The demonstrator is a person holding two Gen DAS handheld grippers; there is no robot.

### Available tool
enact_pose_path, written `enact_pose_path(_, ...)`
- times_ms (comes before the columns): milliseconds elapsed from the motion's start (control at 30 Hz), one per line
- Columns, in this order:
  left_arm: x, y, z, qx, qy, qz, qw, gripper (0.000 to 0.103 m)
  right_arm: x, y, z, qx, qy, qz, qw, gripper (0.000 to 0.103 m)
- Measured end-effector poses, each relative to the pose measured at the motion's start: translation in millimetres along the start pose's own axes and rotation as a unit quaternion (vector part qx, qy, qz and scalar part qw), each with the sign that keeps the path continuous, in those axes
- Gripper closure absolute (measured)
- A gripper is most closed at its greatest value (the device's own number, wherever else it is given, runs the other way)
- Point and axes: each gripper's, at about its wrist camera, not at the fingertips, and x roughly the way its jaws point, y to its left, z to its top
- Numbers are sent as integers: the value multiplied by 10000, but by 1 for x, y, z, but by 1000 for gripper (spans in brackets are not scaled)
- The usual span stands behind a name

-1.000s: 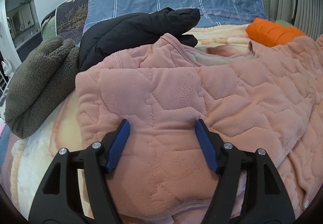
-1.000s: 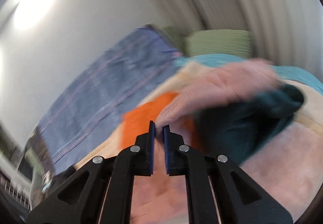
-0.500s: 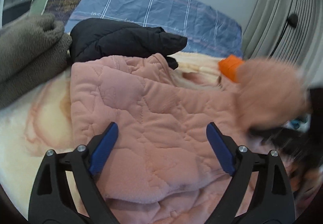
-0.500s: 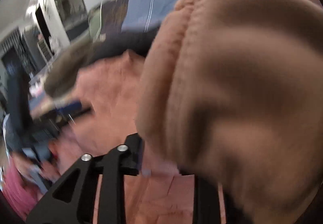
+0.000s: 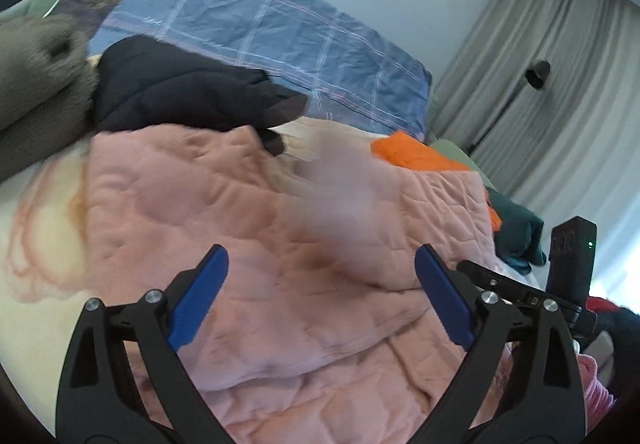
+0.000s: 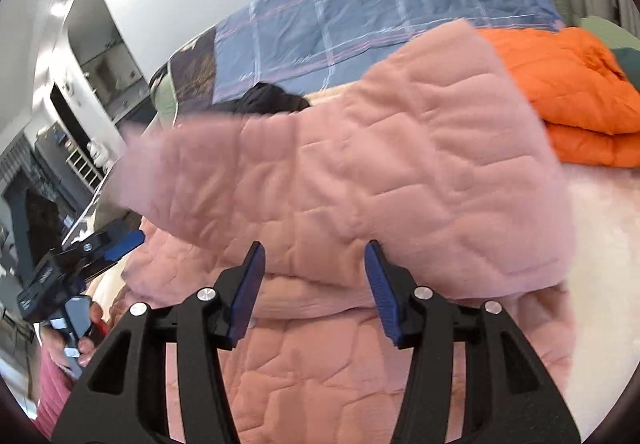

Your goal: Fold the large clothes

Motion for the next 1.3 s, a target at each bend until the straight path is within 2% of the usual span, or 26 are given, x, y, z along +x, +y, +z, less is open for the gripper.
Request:
enact_pose_path(67, 13, -10, 4, 236, 225, 101, 9994, 5, 4, 1, -4, 28, -27, -41, 10000, 51)
enact_pose_path(100, 23, -13, 7, 360, 383, 306, 9981, 5, 5, 0, -8, 9, -92, -79, 9999, 51)
enact_pose_path(133, 38, -15, 8, 470, 601, 725, 9944, 5, 5, 1, -14, -35, -153, -110, 9998, 51)
enact_pose_path(200, 58, -13, 9, 523, 936, 1298, 9857, 6, 6, -4, -12, -65, -230, -126, 9996, 51)
enact_pose_path(233, 66, -9, 8, 458, 1045, 1457, 9827, 7, 7, -6, -12, -22, -262, -87, 9996, 51)
enact_pose_path(333, 69, -4, 12, 209, 942, 1417, 9852, 7, 4, -16, -15, 177, -305, 81, 9993, 51)
enact_pose_path(400, 69, -2, 18, -1, 810, 1306, 9881, 31, 3, -19, -18, 238, -310, 131, 9991, 50)
enact_pose_path(433, 70, 0, 21, -99, 839, 1237, 9887, 74, 3, -20, -18, 247, -325, 160, 9990, 50)
enact_pose_path(467, 74, 2, 24, -289, 941, 1048, 9896, 90, 1, -22, -20, 263, -352, 214, 9988, 50)
enact_pose_path(500, 70, 2, 29, -559, 854, 1003, 9897, 91, -2, -23, -20, 292, -398, 268, 9984, 50)
enact_pose_path(567, 48, -12, 41, -554, 501, 935, 9928, 91, -18, -26, -19, 352, -667, 376, 9964, 50)
enact_pose_path(600, 33, -21, 46, -485, 285, 921, 9942, 91, -34, -28, -16, 299, -987, 359, 9940, 50)
enact_pose_path(700, -27, -38, 64, -311, -347, 773, 9959, 91, -80, -34, -11, 241, -1973, 44, 9800, 35)
enact_pose_path(767, -57, -38, 67, -163, -561, 982, 9934, 90, -92, -41, -9, 266, -2210, -134, 9748, 33)
enact_pose_path(833, -63, -29, 65, -40, -442, 1236, 9913, 88, -83, -48, -7, 316, -1987, -281, 9791, 33)
enact_pose_path(867, -58, -19, 58, -5, -250, 1482, 9886, 82, -73, -51, -7, 395, -1762, -360, 9829, 33)
enact_pose_path(900, -47, -6, 48, 2, -20, 1845, 9828, 77, -63, -52, -8, 433, -1547, -377, 9863, 33)
enact_pose_path(967, -32, 13, 30, 65, 279, 2375, 9710, 52, -27, -50, -8, 340, -743, -698, 9942, 35)
enact_pose_path(1033, -16, 32, 12, 277, 472, 3024, 9516, 47, -7, -48, -13, 223, -303, -1206, 9920, 41)
enact_pose_path(1067, -19, 39, 6, 280, 466, 3048, 9509, 40, -7, -47, -13, 238, -287, -1252, 9914, 42)
enact_pose_path(1167, -36, 36, 4, 62, 145, 2918, 9563, 42, -23, -45, -12, 333, -551, -1524, 9862, 49)
enact_pose_path(1233, -49, 13, 9, 396, -132, 2832, 9581, 42, -38, -39, -10, 406, -837, -1592, 9829, 58)
enact_pose_path(1300, -53, -13, 17, 856, -391, 2711, 9579, 41, -43, -30, -1, 321, -1018, -1399, 9844, 68)
